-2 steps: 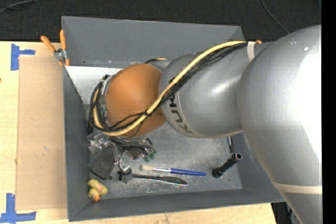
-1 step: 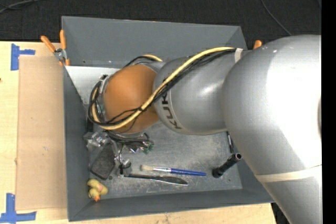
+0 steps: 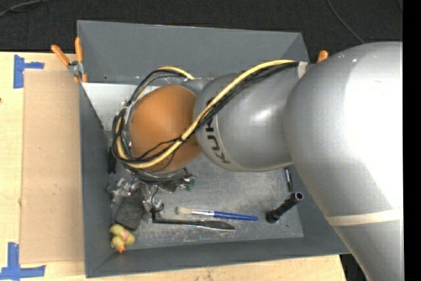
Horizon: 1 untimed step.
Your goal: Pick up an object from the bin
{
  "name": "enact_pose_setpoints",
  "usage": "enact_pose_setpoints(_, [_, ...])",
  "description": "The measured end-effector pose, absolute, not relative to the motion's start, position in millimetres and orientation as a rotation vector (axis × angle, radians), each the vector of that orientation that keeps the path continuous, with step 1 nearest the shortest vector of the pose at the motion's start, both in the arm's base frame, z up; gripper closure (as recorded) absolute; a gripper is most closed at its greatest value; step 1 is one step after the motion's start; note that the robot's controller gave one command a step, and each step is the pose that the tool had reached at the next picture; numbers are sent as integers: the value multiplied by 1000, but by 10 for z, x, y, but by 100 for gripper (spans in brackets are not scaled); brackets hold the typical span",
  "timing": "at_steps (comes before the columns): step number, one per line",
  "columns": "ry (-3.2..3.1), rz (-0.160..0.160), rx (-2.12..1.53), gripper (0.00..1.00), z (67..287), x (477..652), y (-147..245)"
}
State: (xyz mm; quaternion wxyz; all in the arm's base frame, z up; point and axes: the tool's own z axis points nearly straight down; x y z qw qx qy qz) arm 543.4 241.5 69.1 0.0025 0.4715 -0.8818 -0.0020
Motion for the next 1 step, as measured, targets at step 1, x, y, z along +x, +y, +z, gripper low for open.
enact_pose_setpoints(1, [-2767, -8, 1476, 100, 691, 5434, 2413])
